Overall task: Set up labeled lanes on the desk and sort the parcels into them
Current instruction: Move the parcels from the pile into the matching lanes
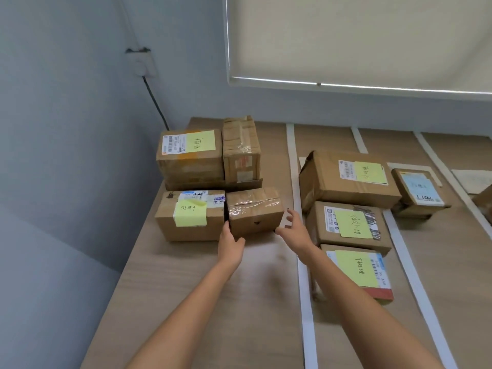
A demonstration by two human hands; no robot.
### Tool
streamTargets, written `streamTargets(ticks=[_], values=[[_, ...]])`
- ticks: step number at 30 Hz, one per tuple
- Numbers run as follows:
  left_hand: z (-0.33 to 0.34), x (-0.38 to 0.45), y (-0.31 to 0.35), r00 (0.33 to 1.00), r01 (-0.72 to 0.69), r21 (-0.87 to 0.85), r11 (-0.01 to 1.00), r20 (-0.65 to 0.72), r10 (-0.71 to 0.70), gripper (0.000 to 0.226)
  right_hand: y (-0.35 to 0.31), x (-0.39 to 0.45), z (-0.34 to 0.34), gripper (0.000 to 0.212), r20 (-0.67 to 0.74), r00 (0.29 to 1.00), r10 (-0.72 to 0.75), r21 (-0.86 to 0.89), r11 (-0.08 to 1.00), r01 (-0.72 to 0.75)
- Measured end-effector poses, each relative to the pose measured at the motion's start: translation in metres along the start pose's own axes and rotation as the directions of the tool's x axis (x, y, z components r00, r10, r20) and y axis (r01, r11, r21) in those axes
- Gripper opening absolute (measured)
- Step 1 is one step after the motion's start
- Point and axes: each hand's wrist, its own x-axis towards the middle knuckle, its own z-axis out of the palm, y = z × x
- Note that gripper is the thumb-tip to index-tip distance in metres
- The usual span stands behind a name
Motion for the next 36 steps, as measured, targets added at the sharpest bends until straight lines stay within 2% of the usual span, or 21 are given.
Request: streamTargets(ticks=[6,13,24,31,36], values=[[0.009,0.013,-0.003,1.0,0.014,-0.02,1.0,-0.006,-0.014,0.067,0.008,0.016,0.004,0.071,0.018,0.999,-0.03,0.036,0.999,0.029],[0.001,-0.013,0.009,1.0,0.019,-0.003,1.0,-0.001,-0.019,0.065,-0.006,-0.018,-0.005,0.067,-0.021,0.992,-0.126,0.06,0.99,0.127],[-0.042,-0.098,0.053,0.985,-0.174,0.059,0.983,0.001,0.174,0.06,-0.045,-0.112,-0.044,0.065,-0.119,0.965,-0.232,0.0,0.972,0.233],[-0.059,-0.144,0.071,0.959,-0.283,-0.154,0.947,-0.032,0.282,0.064,-0.062,-0.167,-0.056,0.064,-0.101,0.963,-0.25,0.082,0.962,0.259],[-0.065,-0.166,0.082,0.938,-0.344,-0.218,0.913,-0.046,0.342,0.07,-0.064,-0.191,-0.062,0.064,-0.13,0.957,-0.261,0.103,0.956,0.275]])
